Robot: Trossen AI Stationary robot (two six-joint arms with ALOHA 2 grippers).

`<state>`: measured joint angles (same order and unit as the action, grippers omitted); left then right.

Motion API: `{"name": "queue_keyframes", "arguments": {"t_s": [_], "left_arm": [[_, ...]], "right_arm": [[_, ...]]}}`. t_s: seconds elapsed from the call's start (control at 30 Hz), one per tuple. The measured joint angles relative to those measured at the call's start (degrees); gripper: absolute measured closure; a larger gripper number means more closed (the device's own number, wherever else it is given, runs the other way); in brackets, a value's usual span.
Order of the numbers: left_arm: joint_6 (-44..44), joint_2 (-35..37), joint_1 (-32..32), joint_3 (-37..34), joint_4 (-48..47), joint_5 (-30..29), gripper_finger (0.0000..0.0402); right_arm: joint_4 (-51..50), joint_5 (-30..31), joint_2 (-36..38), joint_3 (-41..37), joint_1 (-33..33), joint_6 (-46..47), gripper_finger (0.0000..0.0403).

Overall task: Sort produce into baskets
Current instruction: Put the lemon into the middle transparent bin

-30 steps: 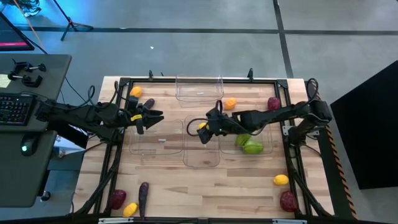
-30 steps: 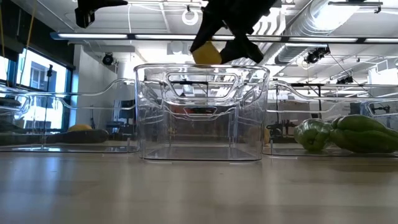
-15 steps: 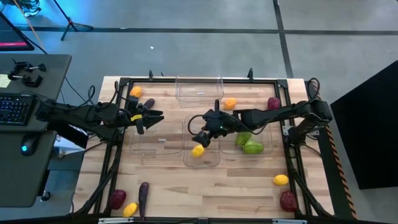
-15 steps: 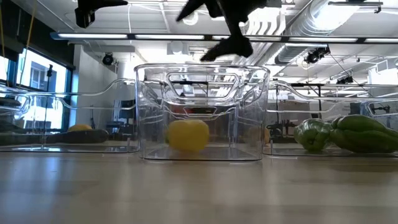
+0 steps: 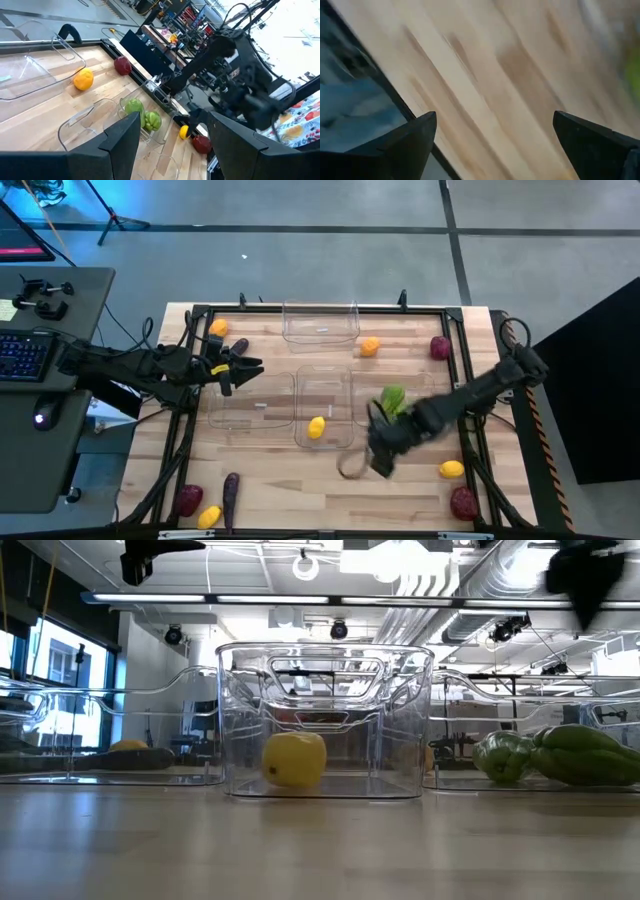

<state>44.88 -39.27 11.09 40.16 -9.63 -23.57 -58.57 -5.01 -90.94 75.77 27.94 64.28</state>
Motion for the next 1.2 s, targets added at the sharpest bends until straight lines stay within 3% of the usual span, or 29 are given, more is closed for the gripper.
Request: {"name": "queue_keyframes", "arguments": {"t_s": [0.17,0.37,0.77,1.2], "left_arm": [[0.1,0.0,0.0,0.0,0.0,-0.1,0.0184],[0.1,0.0,0.0,0.0,0.0,-0.2,0.0184],[0.6,0.0,0.0,0.0,0.0,-0.3,0.0184],[1.6,0.0,0.0,0.0,0.0,0.0,0.0184]], "right_arm": [[-6.1,-4.6,0.0,-1.3,9.0,13.6,0.0013],[-7.5,-13.2,0.0,-10.4,16.2,22.7,0.0013],[-1.9,-17.5,0.0,-25.6,17.9,19.3,0.0013],[8.3,-21.0,0.0,-32.3,17.9,20.5,0.0022]]}}
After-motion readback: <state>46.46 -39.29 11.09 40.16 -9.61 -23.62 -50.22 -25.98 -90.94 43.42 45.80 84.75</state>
